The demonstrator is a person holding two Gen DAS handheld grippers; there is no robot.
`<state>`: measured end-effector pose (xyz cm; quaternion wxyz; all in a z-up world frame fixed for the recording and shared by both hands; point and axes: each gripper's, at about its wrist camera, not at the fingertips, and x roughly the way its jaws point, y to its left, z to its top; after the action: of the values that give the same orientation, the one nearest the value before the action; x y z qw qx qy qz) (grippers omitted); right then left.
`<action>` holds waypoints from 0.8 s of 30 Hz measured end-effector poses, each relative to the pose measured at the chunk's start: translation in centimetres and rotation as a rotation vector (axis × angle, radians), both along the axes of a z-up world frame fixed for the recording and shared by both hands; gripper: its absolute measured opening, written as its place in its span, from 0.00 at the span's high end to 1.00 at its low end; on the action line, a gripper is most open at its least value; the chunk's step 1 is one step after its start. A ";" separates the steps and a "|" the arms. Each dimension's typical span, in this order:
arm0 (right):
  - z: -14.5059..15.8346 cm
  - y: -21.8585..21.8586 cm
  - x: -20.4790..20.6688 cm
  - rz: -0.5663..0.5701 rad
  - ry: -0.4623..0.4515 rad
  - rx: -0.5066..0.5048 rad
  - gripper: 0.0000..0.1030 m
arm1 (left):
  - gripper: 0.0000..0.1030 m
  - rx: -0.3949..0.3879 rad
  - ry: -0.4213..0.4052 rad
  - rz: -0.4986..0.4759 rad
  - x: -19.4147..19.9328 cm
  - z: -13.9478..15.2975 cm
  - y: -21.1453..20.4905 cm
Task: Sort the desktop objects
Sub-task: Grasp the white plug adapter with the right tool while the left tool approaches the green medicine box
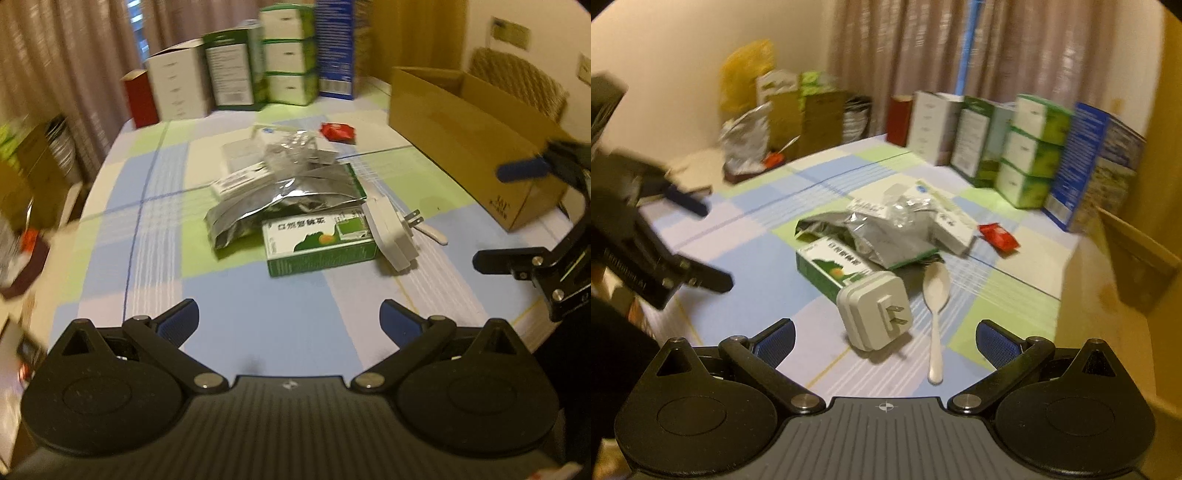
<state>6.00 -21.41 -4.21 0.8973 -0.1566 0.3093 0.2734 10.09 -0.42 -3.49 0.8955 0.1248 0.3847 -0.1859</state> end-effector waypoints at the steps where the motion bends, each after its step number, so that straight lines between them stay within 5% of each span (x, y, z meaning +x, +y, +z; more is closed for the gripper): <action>1: -0.4 0.2 0.5 0.020 0.001 -0.016 0.02 | 0.01 0.013 0.001 -0.034 0.6 -0.4 -0.2; 7: -2.6 1.3 3.5 0.124 0.035 -0.095 0.02 | 0.01 0.126 -0.004 -0.260 3.5 -2.2 -2.2; 16: -4.7 2.8 6.9 0.242 0.085 -0.164 0.09 | 0.03 0.195 0.004 -0.452 6.9 -3.9 -3.5; 24: -5.9 3.6 9.1 0.295 0.138 -0.170 0.28 | 0.03 0.222 -0.010 -0.543 8.6 -4.8 -4.4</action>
<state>15.13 -17.83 -10.15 0.8077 -0.2563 0.3658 0.3848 18.74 -4.80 -8.24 0.7958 0.3215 0.3508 -0.3747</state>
